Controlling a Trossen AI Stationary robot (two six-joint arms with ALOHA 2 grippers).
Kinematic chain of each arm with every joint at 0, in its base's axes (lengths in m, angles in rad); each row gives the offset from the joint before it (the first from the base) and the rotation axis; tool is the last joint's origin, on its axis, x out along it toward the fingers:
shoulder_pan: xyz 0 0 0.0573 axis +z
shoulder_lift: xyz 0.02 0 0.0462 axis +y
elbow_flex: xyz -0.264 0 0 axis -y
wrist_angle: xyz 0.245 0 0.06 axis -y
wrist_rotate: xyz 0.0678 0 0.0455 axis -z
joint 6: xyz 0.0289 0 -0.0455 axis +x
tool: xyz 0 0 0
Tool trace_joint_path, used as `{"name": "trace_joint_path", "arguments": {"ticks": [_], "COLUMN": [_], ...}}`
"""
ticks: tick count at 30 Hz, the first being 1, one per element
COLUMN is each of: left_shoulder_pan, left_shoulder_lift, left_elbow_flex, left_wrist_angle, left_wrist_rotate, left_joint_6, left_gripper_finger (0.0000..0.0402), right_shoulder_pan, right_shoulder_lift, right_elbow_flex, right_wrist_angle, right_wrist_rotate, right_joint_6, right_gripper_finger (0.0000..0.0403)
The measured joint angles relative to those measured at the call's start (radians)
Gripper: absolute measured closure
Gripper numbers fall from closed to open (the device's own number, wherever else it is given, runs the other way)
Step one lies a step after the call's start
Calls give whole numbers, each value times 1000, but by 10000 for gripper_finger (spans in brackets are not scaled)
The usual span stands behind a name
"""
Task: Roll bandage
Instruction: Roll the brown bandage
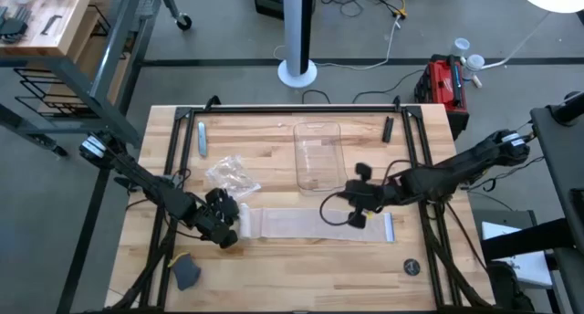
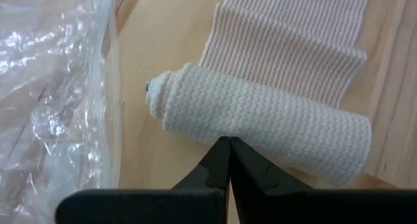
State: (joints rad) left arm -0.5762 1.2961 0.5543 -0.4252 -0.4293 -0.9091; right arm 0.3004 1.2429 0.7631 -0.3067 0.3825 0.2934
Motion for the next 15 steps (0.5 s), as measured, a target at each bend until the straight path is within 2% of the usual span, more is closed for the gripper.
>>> {"name": "trace_joint_path", "arguments": {"ticks": [2,7,10,15], "left_shoulder_pan": [1,2,2,2], "left_shoulder_lift": [0,0,0,0], "left_elbow_flex": [1,-5,-6,-6], "left_wrist_angle": [-1,14,23,33], "left_wrist_rotate": [-6,-9,-19,-36], "left_joint_6": [2,6,6,6], "left_gripper_finger": [401,401,401,401], "right_shoulder_pan": [0,0,-5,-14], "right_shoulder_lift": [62,218,302,364], "right_elbow_flex": [1,-1,-1,84], "right_wrist_angle": [80,146,269,244], "right_wrist_rotate": [-20,-24,-25,-23], "right_joint_6": [-29,-43,-68,-84], "right_gripper_finger": [403,403,403,403]}}
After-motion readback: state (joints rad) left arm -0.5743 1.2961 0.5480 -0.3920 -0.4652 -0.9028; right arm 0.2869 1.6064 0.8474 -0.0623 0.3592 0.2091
